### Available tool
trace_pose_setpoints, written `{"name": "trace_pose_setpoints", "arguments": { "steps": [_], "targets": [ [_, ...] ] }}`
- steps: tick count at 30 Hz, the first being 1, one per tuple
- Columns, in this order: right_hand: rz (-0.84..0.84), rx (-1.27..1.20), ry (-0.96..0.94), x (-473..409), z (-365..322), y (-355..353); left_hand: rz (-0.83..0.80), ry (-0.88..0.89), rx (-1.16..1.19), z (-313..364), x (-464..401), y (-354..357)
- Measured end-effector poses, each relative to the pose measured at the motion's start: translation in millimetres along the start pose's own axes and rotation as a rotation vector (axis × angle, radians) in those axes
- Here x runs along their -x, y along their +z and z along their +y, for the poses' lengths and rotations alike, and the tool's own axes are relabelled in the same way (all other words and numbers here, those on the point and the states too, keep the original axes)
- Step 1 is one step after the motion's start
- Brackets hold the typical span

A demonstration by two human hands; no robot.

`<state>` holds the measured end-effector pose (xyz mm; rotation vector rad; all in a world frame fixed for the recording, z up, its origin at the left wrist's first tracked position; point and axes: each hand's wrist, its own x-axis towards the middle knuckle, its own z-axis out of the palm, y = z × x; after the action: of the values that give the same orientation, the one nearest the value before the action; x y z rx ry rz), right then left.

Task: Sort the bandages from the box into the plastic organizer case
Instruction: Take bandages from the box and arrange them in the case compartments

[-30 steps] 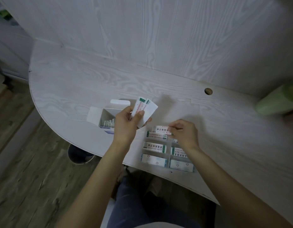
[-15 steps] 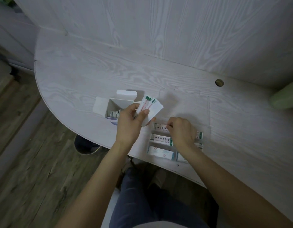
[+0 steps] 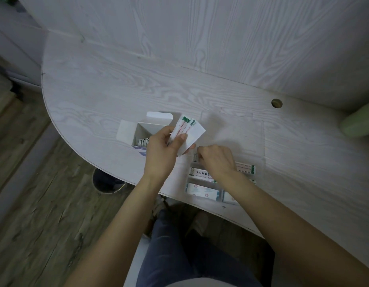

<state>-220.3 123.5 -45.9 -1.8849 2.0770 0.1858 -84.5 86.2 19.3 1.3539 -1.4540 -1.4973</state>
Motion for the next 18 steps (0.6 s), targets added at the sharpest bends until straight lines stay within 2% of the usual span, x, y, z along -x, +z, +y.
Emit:
{"name": "trace_pose_setpoints", "arguments": {
  "steps": [7,13,15,17,18],
  "targets": [
    [-0.025,-0.015,-0.011,-9.6,-0.1,3.5,0.013,0.003,-0.047,-5.8,-1.4,-3.9],
    [0.023,-0.159,0.017,0.1,1.1,-8.3,0.002,-0.007,-0.035,-5.1,-2.5,-4.9],
    [0.109,-0.394,0.072,7.6,2.6,-23.4,0.006,-0.032,0.017,-4.8,-2.6,-5.1],
    [0.133,-0.92,0.149,15.0,8.5,-44.3,0.017,-0.05,0.061,-5.2,-2.3,-4.4],
    [0.082,-1.178,0.168,18.9,12.1,-55.9,0.024,-0.036,0.043,-6.0,-2.2,-3.6]
  ]
}}
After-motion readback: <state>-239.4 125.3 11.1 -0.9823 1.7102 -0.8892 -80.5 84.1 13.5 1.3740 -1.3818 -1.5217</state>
